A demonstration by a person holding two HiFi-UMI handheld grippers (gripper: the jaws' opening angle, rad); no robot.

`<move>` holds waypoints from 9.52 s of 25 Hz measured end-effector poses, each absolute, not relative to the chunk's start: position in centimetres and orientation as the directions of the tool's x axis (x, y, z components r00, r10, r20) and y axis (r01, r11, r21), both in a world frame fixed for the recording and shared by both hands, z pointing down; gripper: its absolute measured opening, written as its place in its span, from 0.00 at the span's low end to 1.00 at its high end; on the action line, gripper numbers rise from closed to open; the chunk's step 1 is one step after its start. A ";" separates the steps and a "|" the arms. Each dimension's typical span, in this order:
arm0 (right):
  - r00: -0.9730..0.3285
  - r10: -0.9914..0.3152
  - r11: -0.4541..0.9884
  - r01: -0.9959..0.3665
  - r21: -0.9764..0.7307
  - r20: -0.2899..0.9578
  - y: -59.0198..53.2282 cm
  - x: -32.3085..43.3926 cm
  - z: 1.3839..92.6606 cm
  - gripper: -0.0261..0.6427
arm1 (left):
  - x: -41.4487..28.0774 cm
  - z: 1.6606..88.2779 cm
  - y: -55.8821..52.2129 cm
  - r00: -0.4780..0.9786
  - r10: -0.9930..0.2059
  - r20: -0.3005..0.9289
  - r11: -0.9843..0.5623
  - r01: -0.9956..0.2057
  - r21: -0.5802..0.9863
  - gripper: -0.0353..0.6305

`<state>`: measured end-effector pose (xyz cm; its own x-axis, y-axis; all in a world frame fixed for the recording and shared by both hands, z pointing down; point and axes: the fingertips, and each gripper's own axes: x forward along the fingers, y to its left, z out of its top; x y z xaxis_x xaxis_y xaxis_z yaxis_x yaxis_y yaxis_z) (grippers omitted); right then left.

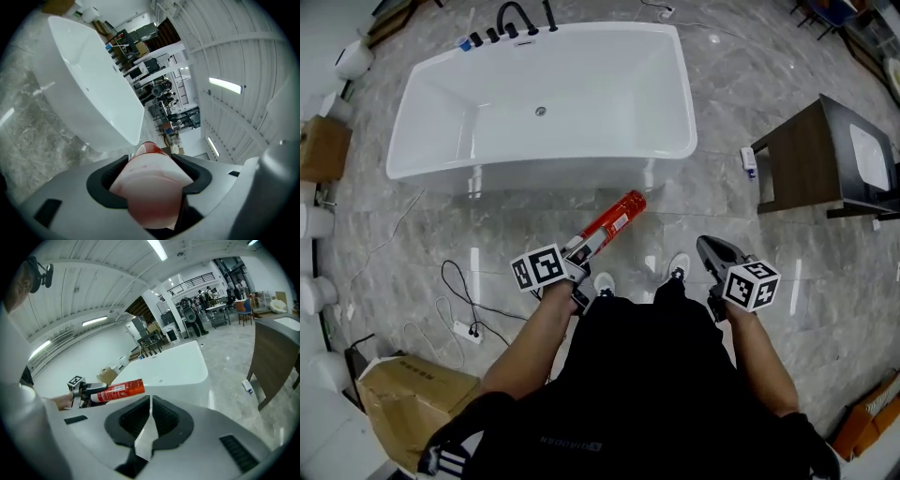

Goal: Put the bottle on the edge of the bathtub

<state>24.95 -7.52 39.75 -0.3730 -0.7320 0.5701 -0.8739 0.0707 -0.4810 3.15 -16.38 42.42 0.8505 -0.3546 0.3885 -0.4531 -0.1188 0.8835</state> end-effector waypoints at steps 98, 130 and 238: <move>-0.566 -0.541 0.277 -0.819 -0.503 0.622 -32.2 32.8 95.6 0.10 | 22.8 115.5 -26.2 -0.052 0.088 0.995 -0.954 -0.292 0.069 0.50; -0.606 -0.508 0.364 -0.795 -0.486 0.612 -32.3 30.0 95.3 0.10 | 22.7 109.8 -26.0 0.229 0.097 0.969 -0.874 -0.447 0.193 0.54; -0.623 -0.746 0.458 -0.736 -0.498 0.235 4.9 23.0 28.1 0.10 | 9.6 29.7 2.4 0.730 -0.515 0.449 -0.638 -0.676 0.368 0.08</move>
